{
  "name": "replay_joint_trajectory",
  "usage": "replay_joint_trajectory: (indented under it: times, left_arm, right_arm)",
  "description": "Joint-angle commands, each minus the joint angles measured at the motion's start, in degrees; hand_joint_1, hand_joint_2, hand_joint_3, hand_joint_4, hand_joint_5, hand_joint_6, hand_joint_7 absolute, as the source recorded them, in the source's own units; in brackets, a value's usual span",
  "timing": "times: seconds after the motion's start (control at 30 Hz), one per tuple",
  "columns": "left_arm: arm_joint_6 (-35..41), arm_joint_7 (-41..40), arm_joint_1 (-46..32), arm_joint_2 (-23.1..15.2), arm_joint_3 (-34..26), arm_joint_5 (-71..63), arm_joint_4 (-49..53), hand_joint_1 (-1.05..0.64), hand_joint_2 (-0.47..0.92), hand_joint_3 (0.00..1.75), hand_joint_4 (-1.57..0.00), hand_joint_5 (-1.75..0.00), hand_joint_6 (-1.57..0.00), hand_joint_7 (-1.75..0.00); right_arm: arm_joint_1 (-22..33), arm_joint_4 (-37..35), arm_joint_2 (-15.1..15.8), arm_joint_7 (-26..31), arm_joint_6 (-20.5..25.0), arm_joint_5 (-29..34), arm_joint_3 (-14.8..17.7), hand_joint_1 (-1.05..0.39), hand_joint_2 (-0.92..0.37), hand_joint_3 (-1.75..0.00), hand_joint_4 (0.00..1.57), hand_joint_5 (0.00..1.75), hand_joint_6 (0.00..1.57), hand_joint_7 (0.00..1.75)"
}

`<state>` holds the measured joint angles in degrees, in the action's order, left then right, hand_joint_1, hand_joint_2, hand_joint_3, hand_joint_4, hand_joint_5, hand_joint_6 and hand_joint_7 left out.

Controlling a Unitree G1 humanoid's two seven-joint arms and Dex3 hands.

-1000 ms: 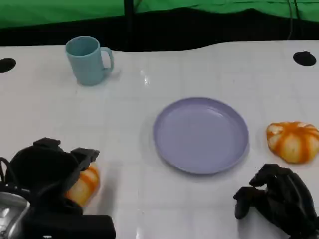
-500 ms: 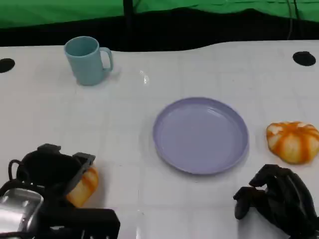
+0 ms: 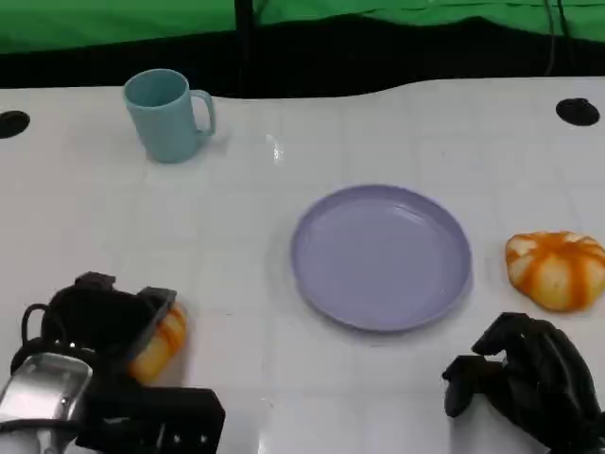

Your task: Grasp the bread from the table and place it into the plate.

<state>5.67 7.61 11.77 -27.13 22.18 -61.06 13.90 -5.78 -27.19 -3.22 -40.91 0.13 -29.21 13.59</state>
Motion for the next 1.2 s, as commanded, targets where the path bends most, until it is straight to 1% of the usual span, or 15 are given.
replay_joint_trajectory:
  times: [0.03,0.07,0.1,0.17,0.4,0.43,0.5,0.63,0.8,1.03,1.07,1.1,1.13,1.17,1.2]
  left_arm:
    - [-0.8,-3.5,1.1,-0.1,0.8,1.8,4.2,-0.46,0.85,0.01,-0.33,-0.89,-0.43,-0.02]
    - [-1.3,-4.7,1.5,0.0,0.9,2.4,5.5,-0.41,0.89,0.04,-0.46,-1.24,-0.59,-0.07]
    - [-1.8,-5.6,1.7,0.1,0.9,2.9,6.4,-0.39,0.91,0.05,-0.51,-1.39,-0.67,-0.09]
    - [-2.1,-6.7,2.1,-0.1,1.3,3.6,7.4,-0.37,0.92,0.07,-0.55,-1.52,-0.73,-0.10]
    - [-2.8,-8.1,2.9,-0.4,1.7,5.1,9.0,-0.36,0.92,0.08,-0.56,-1.56,-0.76,-0.09]
    - [-3.3,-8.5,3.2,-0.5,1.5,5.8,9.7,-0.35,0.92,0.14,-0.67,-1.62,-0.88,-0.13]
    - [-4.2,-10.8,3.4,-0.4,1.2,6.8,10.7,-0.34,0.91,0.19,-0.77,-1.65,-1.02,-0.14]
    - [-5.6,-14.5,3.4,-0.6,1.4,7.5,11.9,-0.34,0.91,0.21,-0.81,-1.68,-1.11,-0.15]
    - [-6.1,-15.2,3.5,-0.4,1.2,9.0,12.0,-0.31,0.90,0.23,-0.79,-1.74,-1.07,-0.11]
    - [-9.7,-21.3,3.7,-0.3,0.9,10.9,14.6,-0.27,0.88,0.28,-0.83,-1.75,-1.09,-0.10]
    - [-10.2,-22.1,3.8,-0.4,0.9,11.1,15.1,-0.27,0.85,0.36,-0.85,-1.75,-1.13,-0.14]
    - [-11.4,-24.1,3.9,-0.3,0.8,11.3,15.9,-0.26,0.76,0.55,-0.86,-1.75,-1.14,-0.17]
    - [-12.5,-26.0,4.1,-0.2,0.6,11.5,16.7,-0.25,0.63,0.84,-0.89,-1.75,-1.00,-0.78]
    - [-13.2,-27.2,4.2,-0.1,0.6,11.6,17.3,-0.25,0.56,0.96,-0.91,-1.75,-0.88,-1.14]
    - [-13.7,-28.1,4.4,-0.1,0.7,11.7,17.9,-0.24,0.52,1.04,-0.92,-1.75,-0.81,-1.36]
  right_arm:
    - [0.3,0.2,0.7,-0.1,0.3,-0.4,0.0,-1.04,-0.78,0.00,1.50,0.82,1.57,0.31]
    - [0.4,0.4,0.6,0.1,0.3,-0.3,0.0,-1.04,-0.78,0.00,1.50,0.82,1.57,0.31]
    - [0.4,0.5,0.6,0.2,0.4,-0.3,0.0,-1.04,-0.78,0.00,1.50,0.82,1.57,0.31]
    - [0.5,0.6,0.6,0.2,0.4,-0.3,-0.1,-1.05,-0.78,0.00,1.50,0.82,1.57,0.31]
    - [0.4,0.6,0.6,0.1,0.1,-0.2,-0.1,-1.05,-0.78,0.00,1.51,0.81,1.57,0.31]
    - [0.4,0.5,0.6,0.0,-0.1,-0.1,-0.1,-1.04,-0.79,0.00,1.50,0.81,1.57,0.31]
    - [0.4,0.6,0.5,0.1,-0.2,-0.1,-0.1,-1.05,-0.79,-0.01,1.51,0.81,1.57,0.31]
    - [0.4,0.4,0.5,-0.1,-0.5,-0.1,0.0,-1.05,-0.80,-0.01,1.50,0.81,1.57,0.31]
    - [0.3,0.3,0.6,0.1,-0.1,-0.2,0.0,-1.05,-0.80,0.00,1.51,0.81,1.57,0.30]
    - [0.2,0.0,0.7,-0.2,-0.3,-0.2,0.0,-1.05,-0.80,0.00,1.51,0.81,1.57,0.29]
    - [0.2,0.1,0.7,-0.1,0.0,-0.3,0.1,-1.04,-0.79,0.00,1.51,0.80,1.57,0.29]
    - [0.3,0.2,0.7,0.1,0.0,-0.2,0.0,-1.04,-0.79,0.00,1.51,0.80,1.57,0.29]
    - [0.3,0.3,0.7,0.2,0.0,-0.1,0.0,-1.05,-0.80,0.00,1.51,0.81,1.57,0.29]
    - [0.2,0.3,0.8,0.3,0.0,0.0,0.0,-1.05,-0.80,0.00,1.51,0.81,1.57,0.30]
    - [0.2,0.3,0.8,0.4,0.0,0.0,0.0,-1.05,-0.79,0.00,1.51,0.81,1.57,0.30]
